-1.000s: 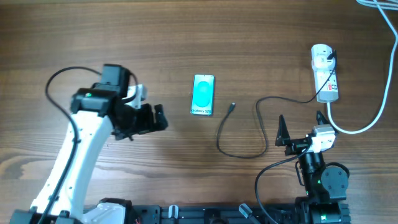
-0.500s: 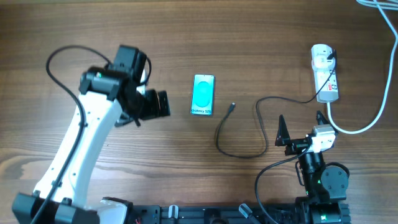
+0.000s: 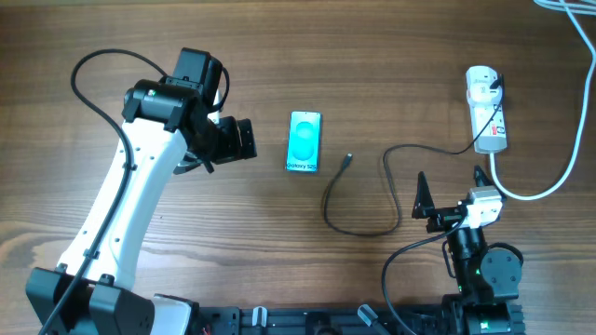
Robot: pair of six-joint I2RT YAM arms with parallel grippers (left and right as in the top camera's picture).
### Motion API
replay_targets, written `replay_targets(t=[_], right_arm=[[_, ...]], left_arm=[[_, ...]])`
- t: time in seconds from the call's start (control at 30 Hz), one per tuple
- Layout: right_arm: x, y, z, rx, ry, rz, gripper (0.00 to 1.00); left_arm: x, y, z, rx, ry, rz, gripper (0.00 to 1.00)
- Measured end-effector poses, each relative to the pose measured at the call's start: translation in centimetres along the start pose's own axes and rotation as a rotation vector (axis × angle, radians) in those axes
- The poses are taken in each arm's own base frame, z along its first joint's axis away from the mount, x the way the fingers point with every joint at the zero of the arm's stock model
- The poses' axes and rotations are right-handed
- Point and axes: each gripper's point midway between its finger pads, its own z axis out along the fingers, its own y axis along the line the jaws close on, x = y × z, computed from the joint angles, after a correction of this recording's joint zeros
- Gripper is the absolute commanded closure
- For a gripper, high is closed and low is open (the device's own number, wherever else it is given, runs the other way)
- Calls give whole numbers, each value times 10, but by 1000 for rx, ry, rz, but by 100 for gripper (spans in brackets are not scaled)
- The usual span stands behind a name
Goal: Plug charger to phone and switch on socket
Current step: 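Raise the left arm and move the left gripper toward the phone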
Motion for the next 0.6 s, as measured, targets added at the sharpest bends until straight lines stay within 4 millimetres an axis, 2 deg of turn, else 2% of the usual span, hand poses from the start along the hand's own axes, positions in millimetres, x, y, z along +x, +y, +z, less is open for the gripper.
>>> replay_targets(t=[0.17, 0.43, 0.6], right_arm=[[0, 0, 0, 0, 0, 0, 0], [0, 0, 0, 0, 0, 0, 0], [0, 0, 0, 0, 0, 0, 0]], left_arm=[[-2, -4, 2, 21, 3, 1, 0], [-5, -3, 31, -14, 79, -7, 0], [-7, -5, 34, -6, 81, -7, 0]])
